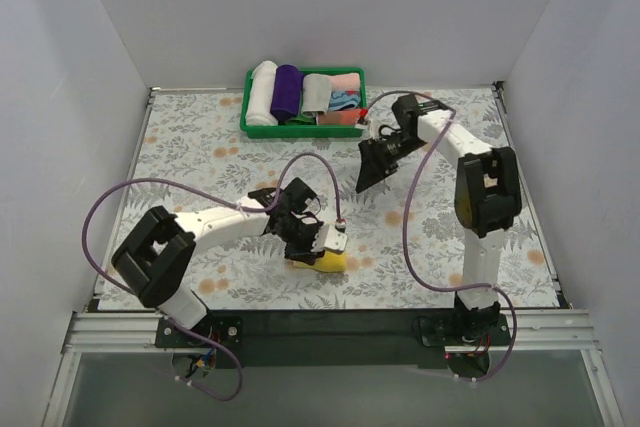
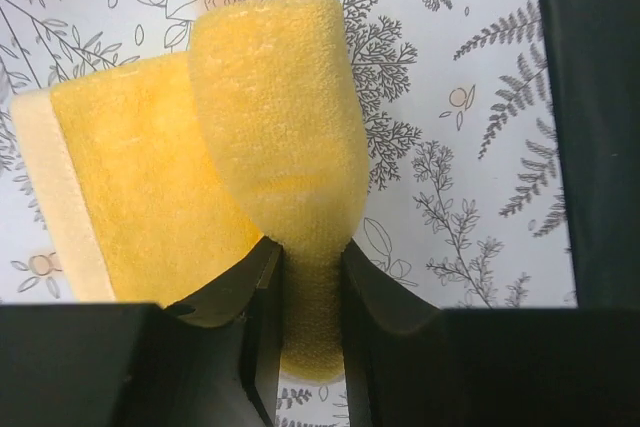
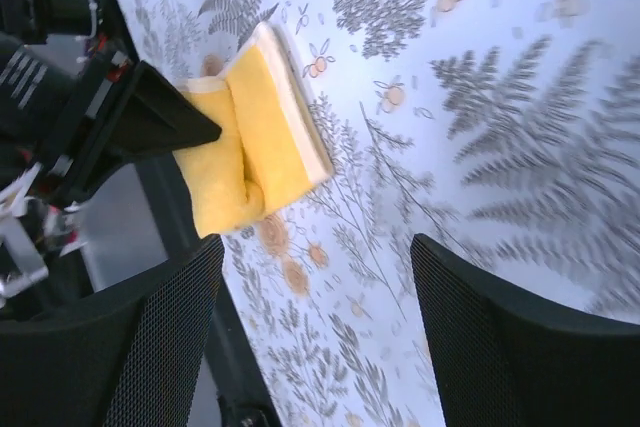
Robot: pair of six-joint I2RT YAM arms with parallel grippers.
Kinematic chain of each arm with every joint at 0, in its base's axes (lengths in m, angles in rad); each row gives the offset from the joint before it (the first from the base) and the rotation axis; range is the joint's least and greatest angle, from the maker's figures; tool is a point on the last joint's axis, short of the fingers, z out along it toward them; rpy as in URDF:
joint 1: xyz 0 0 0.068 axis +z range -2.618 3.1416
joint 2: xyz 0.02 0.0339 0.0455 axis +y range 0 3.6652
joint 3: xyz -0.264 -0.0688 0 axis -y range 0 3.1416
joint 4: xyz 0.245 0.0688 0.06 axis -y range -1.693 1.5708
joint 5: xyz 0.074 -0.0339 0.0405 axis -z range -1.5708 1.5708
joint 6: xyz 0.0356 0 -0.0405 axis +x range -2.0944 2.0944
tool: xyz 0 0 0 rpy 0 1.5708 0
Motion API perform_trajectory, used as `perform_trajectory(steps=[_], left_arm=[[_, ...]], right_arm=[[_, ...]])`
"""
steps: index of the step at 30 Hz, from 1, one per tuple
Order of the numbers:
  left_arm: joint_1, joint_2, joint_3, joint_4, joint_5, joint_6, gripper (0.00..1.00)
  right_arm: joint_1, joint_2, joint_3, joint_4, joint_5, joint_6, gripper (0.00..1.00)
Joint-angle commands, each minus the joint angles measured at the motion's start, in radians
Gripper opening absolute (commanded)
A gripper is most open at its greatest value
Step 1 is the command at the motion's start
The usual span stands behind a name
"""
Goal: Roll the towels
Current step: Roll the towel
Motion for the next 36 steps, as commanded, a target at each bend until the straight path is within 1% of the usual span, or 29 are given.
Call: perform_trajectory(steps=[1, 2, 3, 5, 6, 8, 9, 12, 14, 15, 16, 18, 19, 21, 22, 23, 24, 25, 27, 28, 29, 33, 34, 36], left_arm=[[0.094, 0.125, 0.066, -0.244, 0.216, -0.045, 0.09], [0.137, 0.150, 0.088, -0.260, 0.239, -0.045, 0.09], [0.152, 0.174, 0.124, -0.278, 0.252, -0.044, 0.09], [0.189, 0.251, 0.160, -0.312, 0.269, -0.047, 0.08], [0.199, 0.283, 0.178, -0.332, 0.282, -0.038, 0.08], [0.237, 0.356, 0.230, -0.370, 0.321, -0.027, 0.09], [0.249, 0.381, 0.249, -0.385, 0.335, -0.018, 0.09], [0.275, 0.478, 0.306, -0.424, 0.326, 0.014, 0.10], [0.291, 0.530, 0.358, -0.451, 0.312, 0.036, 0.11], [0.298, 0.583, 0.375, -0.465, 0.315, 0.043, 0.12], [0.306, 0.607, 0.398, -0.480, 0.322, 0.051, 0.12], [0.326, 0.665, 0.451, -0.517, 0.338, 0.074, 0.13], [0.332, 0.679, 0.467, -0.530, 0.343, 0.085, 0.13], [0.344, 0.705, 0.503, -0.557, 0.346, 0.111, 0.14], [0.347, 0.734, 0.516, -0.568, 0.348, 0.117, 0.15], [0.355, 0.746, 0.528, -0.583, 0.349, 0.122, 0.16], [0.360, 0.756, 0.546, -0.589, 0.349, 0.128, 0.17], [0.361, 0.766, 0.554, -0.593, 0.348, 0.131, 0.17], [0.369, 0.786, 0.565, -0.606, 0.351, 0.143, 0.18], [0.372, 0.789, 0.568, -0.608, 0.351, 0.149, 0.18], [0.375, 0.799, 0.571, -0.612, 0.351, 0.152, 0.18], [0.384, 0.819, 0.579, -0.626, 0.363, 0.169, 0.19], [0.386, 0.822, 0.577, -0.625, 0.366, 0.171, 0.19], [0.387, 0.828, 0.574, -0.620, 0.368, 0.169, 0.19]], right_arm=[[-0.027, -0.158, -0.013, 0.008, 0.077, -0.041, 0.69], [-0.028, -0.185, -0.054, 0.020, 0.084, -0.058, 0.69], [-0.028, -0.248, -0.076, 0.030, 0.094, -0.066, 0.69], [-0.028, -0.311, -0.158, 0.053, 0.097, -0.074, 0.67], [-0.029, -0.370, -0.189, 0.083, 0.097, -0.074, 0.67], [-0.026, -0.431, -0.240, 0.111, 0.094, -0.081, 0.65], [-0.023, -0.489, -0.295, 0.146, 0.098, -0.081, 0.64], [0.018, -0.595, -0.386, 0.214, 0.139, -0.089, 0.61], [0.093, -0.632, -0.424, 0.259, 0.205, -0.098, 0.60], [0.130, -0.659, -0.441, 0.278, 0.241, -0.098, 0.60], [0.209, -0.669, -0.479, 0.301, 0.326, -0.097, 0.61], [0.293, -0.681, -0.513, 0.370, 0.415, -0.097, 0.63], [0.372, -0.682, -0.542, 0.398, 0.495, -0.094, 0.66], [0.437, -0.681, -0.573, 0.491, 0.555, -0.091, 0.70], [0.493, -0.679, -0.587, 0.526, 0.615, -0.092, 0.73], [0.518, -0.676, -0.617, 0.598, 0.644, -0.095, 0.74], [0.544, -0.663, -0.628, 0.629, 0.672, -0.103, 0.75], [0.595, -0.653, -0.641, 0.655, 0.733, -0.114, 0.76], [0.646, -0.626, -0.671, 0.732, 0.793, -0.156, 0.76], [0.691, -0.623, -0.688, 0.760, 0.848, -0.172, 0.76], [0.710, -0.620, -0.705, 0.818, 0.868, -0.190, 0.76], [0.775, -0.620, -0.808, 0.915, 0.888, -0.235, 0.76], [0.799, -0.618, -0.828, 0.931, 0.926, -0.253, 0.75], [0.822, -0.609, -0.878, 0.988, 0.954, -0.269, 0.75]])
